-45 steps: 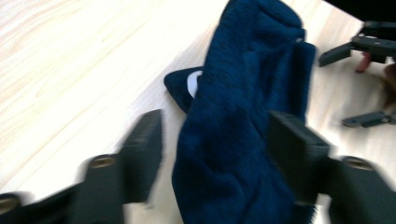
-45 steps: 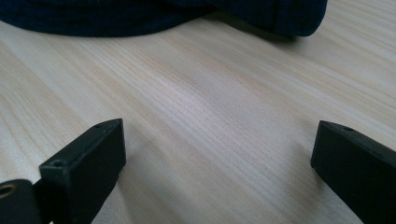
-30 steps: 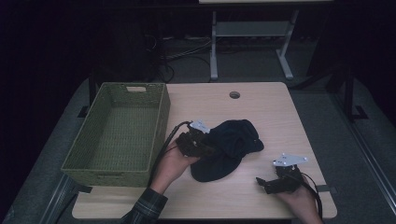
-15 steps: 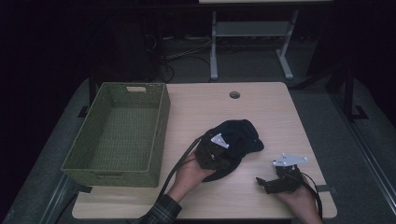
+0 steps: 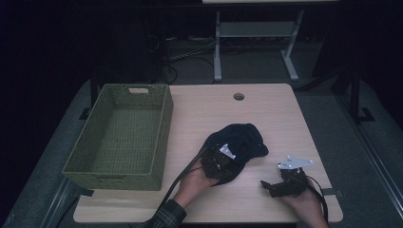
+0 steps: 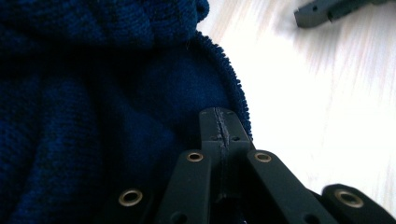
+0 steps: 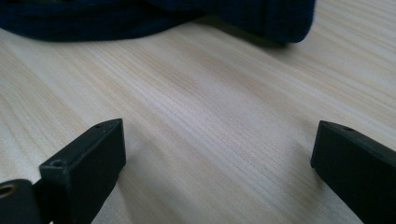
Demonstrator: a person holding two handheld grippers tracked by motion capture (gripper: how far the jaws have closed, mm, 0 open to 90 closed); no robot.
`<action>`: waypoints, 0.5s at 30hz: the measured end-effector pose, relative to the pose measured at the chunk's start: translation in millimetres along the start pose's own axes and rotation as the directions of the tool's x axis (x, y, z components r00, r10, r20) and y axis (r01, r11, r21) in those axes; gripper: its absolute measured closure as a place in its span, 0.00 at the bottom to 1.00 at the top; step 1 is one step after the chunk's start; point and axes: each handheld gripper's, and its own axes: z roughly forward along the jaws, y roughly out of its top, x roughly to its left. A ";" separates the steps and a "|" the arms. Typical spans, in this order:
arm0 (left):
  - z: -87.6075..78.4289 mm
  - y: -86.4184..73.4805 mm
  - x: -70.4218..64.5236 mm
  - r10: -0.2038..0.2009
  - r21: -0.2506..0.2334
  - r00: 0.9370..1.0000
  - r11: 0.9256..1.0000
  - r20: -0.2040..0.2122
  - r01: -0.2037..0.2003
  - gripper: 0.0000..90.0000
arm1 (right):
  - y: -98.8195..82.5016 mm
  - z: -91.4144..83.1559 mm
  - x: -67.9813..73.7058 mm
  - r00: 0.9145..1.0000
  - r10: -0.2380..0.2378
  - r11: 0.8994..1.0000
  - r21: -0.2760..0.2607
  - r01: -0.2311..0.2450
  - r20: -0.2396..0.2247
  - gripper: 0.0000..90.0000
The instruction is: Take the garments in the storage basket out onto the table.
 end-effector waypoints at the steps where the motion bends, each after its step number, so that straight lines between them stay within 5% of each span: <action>1: -1.5 -2.5 -0.3 0.000 0.002 1.000 1.000 0.005 0.000 1.00 | 0.0 0.0 0.0 1.000 0.000 1.000 0.000 0.000 0.000 0.03; 11: -17.8 -30.9 -1.6 -0.015 0.007 0.999 1.000 0.045 0.015 0.99 | -0.3 -0.5 -0.1 1.000 -0.007 1.000 0.001 0.007 -0.008 0.03; 15: -22.7 -39.1 0.4 -0.017 0.005 0.999 1.000 0.051 0.017 0.99 | 0.6 -2.2 -0.1 0.998 -0.049 0.999 0.001 0.049 -0.041 0.08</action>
